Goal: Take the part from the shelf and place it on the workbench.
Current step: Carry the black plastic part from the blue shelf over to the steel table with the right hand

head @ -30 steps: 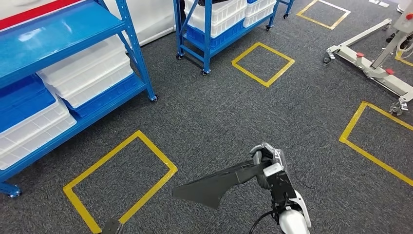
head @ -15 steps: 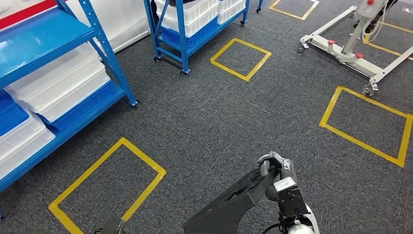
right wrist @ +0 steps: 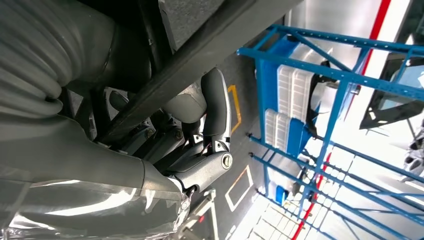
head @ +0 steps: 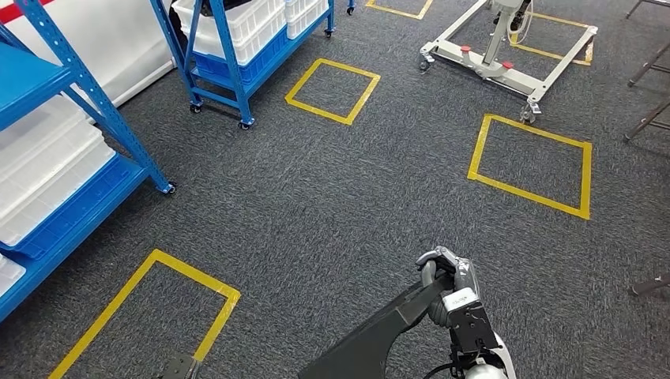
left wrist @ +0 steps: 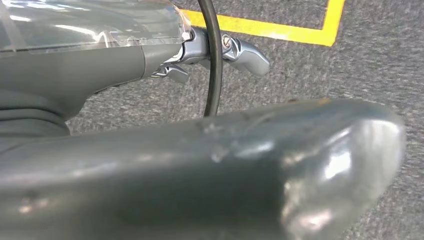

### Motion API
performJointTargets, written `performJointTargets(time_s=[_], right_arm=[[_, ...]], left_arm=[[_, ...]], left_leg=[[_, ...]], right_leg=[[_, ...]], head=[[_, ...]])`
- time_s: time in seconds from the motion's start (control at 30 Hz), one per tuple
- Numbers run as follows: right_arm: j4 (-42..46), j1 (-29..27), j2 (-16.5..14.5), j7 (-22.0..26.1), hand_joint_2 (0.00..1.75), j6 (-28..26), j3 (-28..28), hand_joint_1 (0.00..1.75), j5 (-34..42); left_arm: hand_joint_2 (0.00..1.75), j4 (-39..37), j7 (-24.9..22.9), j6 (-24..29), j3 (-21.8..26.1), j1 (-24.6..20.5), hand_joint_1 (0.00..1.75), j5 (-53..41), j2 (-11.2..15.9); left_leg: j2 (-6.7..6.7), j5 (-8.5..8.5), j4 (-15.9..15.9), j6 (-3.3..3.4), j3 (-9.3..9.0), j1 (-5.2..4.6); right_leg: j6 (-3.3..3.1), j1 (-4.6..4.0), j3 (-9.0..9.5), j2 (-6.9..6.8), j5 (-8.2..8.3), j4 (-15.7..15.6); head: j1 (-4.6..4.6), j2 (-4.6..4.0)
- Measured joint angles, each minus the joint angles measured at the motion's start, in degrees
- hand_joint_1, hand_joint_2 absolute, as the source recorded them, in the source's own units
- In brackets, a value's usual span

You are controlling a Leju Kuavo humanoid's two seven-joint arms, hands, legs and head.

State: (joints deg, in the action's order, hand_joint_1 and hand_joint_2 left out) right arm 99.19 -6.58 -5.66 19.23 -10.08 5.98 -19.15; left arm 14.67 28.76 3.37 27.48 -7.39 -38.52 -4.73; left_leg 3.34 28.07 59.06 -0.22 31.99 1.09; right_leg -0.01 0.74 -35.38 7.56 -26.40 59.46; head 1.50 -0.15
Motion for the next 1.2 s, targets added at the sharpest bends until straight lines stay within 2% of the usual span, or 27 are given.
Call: performJointTargets(time_s=[0.07, 0.13, 0.2, 0.23, 0.27, 0.3, 0.37, 0.43, 0.47, 0.53, 0.57, 0.6, 0.63, 0.67, 0.7, 0.73, 0.77, 0.8, 0.83, 0.9, 0.93, 0.97, 1.03, 1.07, 1.1, 1.17, 1.2], right_arm=[[0.0, -0.18, 0.0, 0.02, 1.75, 0.0, -0.05, 1.75, -0.03], [-0.02, -0.23, 0.0, 0.04, 1.75, 0.0, -0.08, 1.75, -0.08], [-0.05, -0.37, 0.0, 0.05, 1.75, 0.01, -0.08, 1.75, -0.16], [-0.09, -0.47, 0.0, 0.05, 1.75, 0.01, -0.08, 1.75, -0.2], [-0.13, -0.57, 0.0, 0.05, 1.75, 0.02, -0.08, 1.75, -0.24], [-0.16, -0.63, 0.0, 0.06, 1.75, 0.02, -0.08, 1.75, -0.25], [-0.16, -0.69, -0.02, 0.09, 1.75, 0.05, -0.06, 1.75, -0.44], [-0.14, -0.8, -0.13, 0.14, 1.75, 0.09, 0.0, 1.75, -0.82], [-0.13, -0.91, -0.19, 0.16, 1.75, 0.1, 0.04, 1.75, -1.04], [-0.13, -1.19, -0.31, 0.17, 1.75, 0.09, 0.08, 1.75, -1.35], [-0.13, -1.34, -0.38, 0.17, 1.75, 0.08, 0.09, 1.75, -1.41], [-0.13, -1.41, -0.49, 0.18, 1.75, 0.06, 0.14, 1.75, -1.45], [-0.13, -1.44, -0.62, 0.19, 1.75, 0.04, 0.23, 1.75, -1.45], [-0.14, -1.45, -0.74, 0.2, 1.75, 0.02, 0.37, 1.75, -1.45], [-0.15, -1.46, -0.85, 0.2, 1.75, 0.0, 0.5, 1.75, -1.46], [-0.19, -1.53, -0.92, 0.2, 1.75, -0.01, 0.62, 1.75, -1.46], [-0.23, -1.59, -0.97, 0.2, 1.75, -0.01, 0.69, 1.75, -1.46], [-0.27, -1.63, -0.98, 0.21, 1.75, -0.01, 0.73, 1.75, -1.45], [-0.29, -1.64, -1.02, 0.25, 1.75, -0.01, 0.79, 1.75, -1.44], [-0.31, -1.59, -1.15, 0.39, 1.75, 0.0, 0.95, 1.75, -1.42], [-0.31, -1.54, -1.23, 0.46, 1.75, 0.01, 1.06, 1.75, -1.4], [-0.31, -1.53, -1.3, 0.51, 1.75, 0.01, 1.18, 1.75, -1.38], [-0.31, -1.68, -1.37, 0.6, 1.75, -0.01, 1.38, 1.75, -1.31], [-0.3, -1.8, -1.38, 0.69, 1.75, -0.06, 1.42, 1.75, -1.24], [-0.3, -1.83, -1.38, 0.8, 1.75, -0.14, 1.45, 1.75, -1.13], [-0.31, -1.7, -1.38, 1.06, 1.75, -0.28, 1.58, 1.75, -0.86], [-0.33, -1.66, -1.38, 1.13, 1.75, -0.31, 1.68, 1.75, -0.76]], left_arm=[[0.0, 0.01, 0.21, -0.1, 0.06, -0.09, 0.0, 0.01, 0.01], [0.0, 0.01, 0.38, -0.11, 0.27, 0.01, 0.0, 0.0, 0.04], [0.0, 0.0, 0.46, -0.11, 0.57, 0.3, 0.0, -0.03, 0.08], [0.0, 0.0, 0.5, -0.11, 0.69, 0.36, 0.0, -0.06, 0.09], [0.0, 0.0, 0.53, -0.11, 0.76, 0.34, 0.0, -0.08, 0.1], [0.0, 0.0, 0.55, -0.13, 0.8, 0.29, 0.0, -0.14, 0.09], [0.0, 0.0, 0.57, -0.14, 0.82, 0.21, 0.0, -0.34, 0.08], [0.0, 0.0, 0.57, -0.13, 0.86, 0.21, 0.0, -0.59, 0.1], [0.0, 0.0, 0.58, -0.13, 0.9, 0.2, 0.0, -0.71, 0.11], [0.0, 0.01, 0.65, -0.15, 0.95, 0.11, 0.0, -0.93, 0.14], [0.0, 0.01, 0.69, -0.17, 0.96, 0.01, 0.0, -1.02, 0.15], [0.0, 0.01, 0.74, -0.17, 0.97, -0.04, 0.0, -1.09, 0.16], [0.0, 0.01, 0.78, -0.16, 0.98, 0.0, 0.0, -1.14, 0.19], [0.0, 0.0, 0.78, -0.15, 1.02, 0.17, 0.0, -1.16, 0.27], [0.0, 0.0, 0.78, -0.14, 1.05, 0.39, 0.0, -1.19, 0.37], [0.0, 0.0, 0.75, -0.09, 1.11, 0.59, 0.0, -1.19, 0.49], [0.0, 0.0, 0.74, -0.05, 1.19, 0.72, 0.0, -1.19, 0.61], [0.0, 0.0, 0.72, -0.02, 1.26, 0.76, 0.0, -1.19, 0.69], [0.0, 0.0, 0.69, 0.02, 1.35, 0.76, 0.0, -1.18, 0.79], [0.0, 0.0, 0.61, 0.02, 1.53, 0.79, 0.0, -1.16, 1.01], [0.0, 0.0, 0.52, 0.02, 1.66, 0.83, 0.0, -1.15, 1.15], [0.0, 0.0, 0.44, 0.02, 1.81, 0.88, 0.0, -1.14, 1.25], [0.0, 0.0, -0.01, 0.02, 2.16, 0.86, 0.0, -1.21, 1.37], [0.0, 0.0, -0.45, 0.03, 2.28, 0.78, 0.0, -1.34, 1.37], [0.0, 0.0, -1.03, 0.07, 2.38, 0.72, 0.0, -1.55, 1.39], [0.0, 0.0, -2.27, 0.22, 2.56, 0.94, 0.0, -2.05, 1.46], [0.0, -0.01, -2.68, 0.32, 2.67, 1.2, 0.0, -2.24, 1.51]], left_leg=[[-1.3, -0.29, -0.4, 0.77, -0.15, 0.0], [-2.73, -0.31, -0.57, 1.35, -0.26, -0.21], [-4.37, -0.19, -0.56, 1.61, -0.27, -0.51], [-5.16, -0.12, -0.55, 1.66, -0.29, -0.64], [-5.91, -0.04, -0.55, 1.69, -0.35, -0.78], [-6.55, 0.05, -0.55, 1.68, -0.46, -0.89], [-7.74, 0.32, -0.67, 1.53, -0.83, -1.08], [-8.73, 0.54, -0.8, 1.17, -1.18, -1.24], [-9.21, 0.59, -0.94, 0.94, -1.32, -1.27], [-9.94, 0.82, -1.13, 0.35, -1.66, -1.23], [-9.43, 1.2, -0.91, 0.07, -1.74, -1.17], [-8.14, 2.21, 0.37, -0.18, -1.35, -1.09], [-6.48, 3.74, 2.79, -0.4, -0.39, -0.97], [-4.99, 5.63, 6.56, -0.54, 1.24, -0.88], [-4.07, 7.42, 10.65, -0.66, 3.17, -0.83], [-3.77, 8.28, 13.77, -0.75, 4.8, -0.82], [-3.66, 8.12, 15.24, -0.79, 5.74, -0.82], [-3.55, 6.61, 14.0, -0.76, 5.44, -0.8], [-3.15, 4.25, 10.8, -0.7, 4.21, -0.74], [-0.88, 0.76, 3.13, -0.45, 0.95, -0.52], [0.15, 0.13, 0.86, -0.28, -0.07, -0.46], [0.73, 0.24, -0.08, -0.1, -0.48, -0.49], [-0.05, 0.1, -0.47, 0.44, -0.57, -0.59], [-0.7, -0.12, -0.8, 0.82, -0.65, -0.57], [-1.35, -0.34, -1.11, 1.24, -0.72, -0.51], [-2.85, -0.55, -1.48, 1.79, -0.82, -0.56], [-3.66, -0.51, -1.49, 1.91, -0.81, -0.66]], right_leg=[[0.5, -0.16, -1.07, -2.66, -1.37, 2.18], [0.82, -0.31, -4.02, -6.17, -4.67, 8.35], [0.95, -0.24, -7.39, -7.18, -7.2, 15.03], [0.9, -0.23, -7.93, -7.29, -7.12, 16.09], [0.76, -0.25, -7.46, -7.39, -6.17, 15.24], [0.52, -0.34, -5.83, -7.65, -4.48, 12.29], [-0.29, -0.9, -1.38, -9.77, -1.64, 4.21], [-0.9, -1.57, 1.0, -11.78, -0.75, -0.33], [-1.06, -1.78, 1.08, -11.87, -0.79, -0.53], [-1.41, -1.71, 1.18, -10.56, -0.46, -1.07], [-1.64, -1.51, 1.34, -10.0, -0.29, -1.42], [-1.91, -1.26, 1.52, -9.38, -0.1, -1.77], [-2.14, -1.04, 1.69, -8.79, 0.05, -2.01], [-2.26, -1.05, 1.73, -8.06, 0.08, -2.06], [-2.36, -1.04, 1.72, -7.28, 0.09, -2.02], [-2.39, -1.06, 1.73, -6.42, 0.08, -1.94], [-2.39, -1.08, 1.74, -5.57, 0.07, -1.84], [-2.36, -1.06, 1.77, -4.74, 0.02, -1.68], [-2.28, -1.03, 1.81, -3.87, -0.06, -1.47], [-1.94, -0.96, 1.65, -2.33, -0.3, -0.88], [-1.66, -0.87, 1.39, -1.64, -0.33, -0.62], [-1.37, -0.76, 1.08, -1.03, -0.29, -0.45], [-0.67, -0.54, 0.6, 0.09, -0.05, -0.42], [-0.41, -0.6, 0.34, -0.58, -0.33, -0.05], [-0.17, -0.7, -0.23, -1.89, -1.11, 1.08], [0.19, -0.79, -2.95, -5.57, -4.35, 6.74], [0.38, -0.66, -4.81, -6.53, -6.06, 10.5]], head=[[0.0, 0.0], [-0.01, 0.0], [-0.01, 0.0], [-0.01, 0.0], [-0.01, 0.0], [-0.01, 0.0], [0.0, 0.0], [0.0, 0.0], [0.0, 0.0], [0.01, 0.0], [-0.01, 0.0], [0.0, 0.0], [0.0, 0.0], [-0.01, 0.0], [0.01, 0.0], [0.01, 0.0], [0.01, 0.0], [0.01, 0.0], [0.01, 0.0], [0.01, 0.0], [0.01, 0.0], [0.01, 0.0], [0.01, 0.0], [0.0, 0.0], [0.0, 0.0], [-0.01, 0.0], [0.0, 0.0]])
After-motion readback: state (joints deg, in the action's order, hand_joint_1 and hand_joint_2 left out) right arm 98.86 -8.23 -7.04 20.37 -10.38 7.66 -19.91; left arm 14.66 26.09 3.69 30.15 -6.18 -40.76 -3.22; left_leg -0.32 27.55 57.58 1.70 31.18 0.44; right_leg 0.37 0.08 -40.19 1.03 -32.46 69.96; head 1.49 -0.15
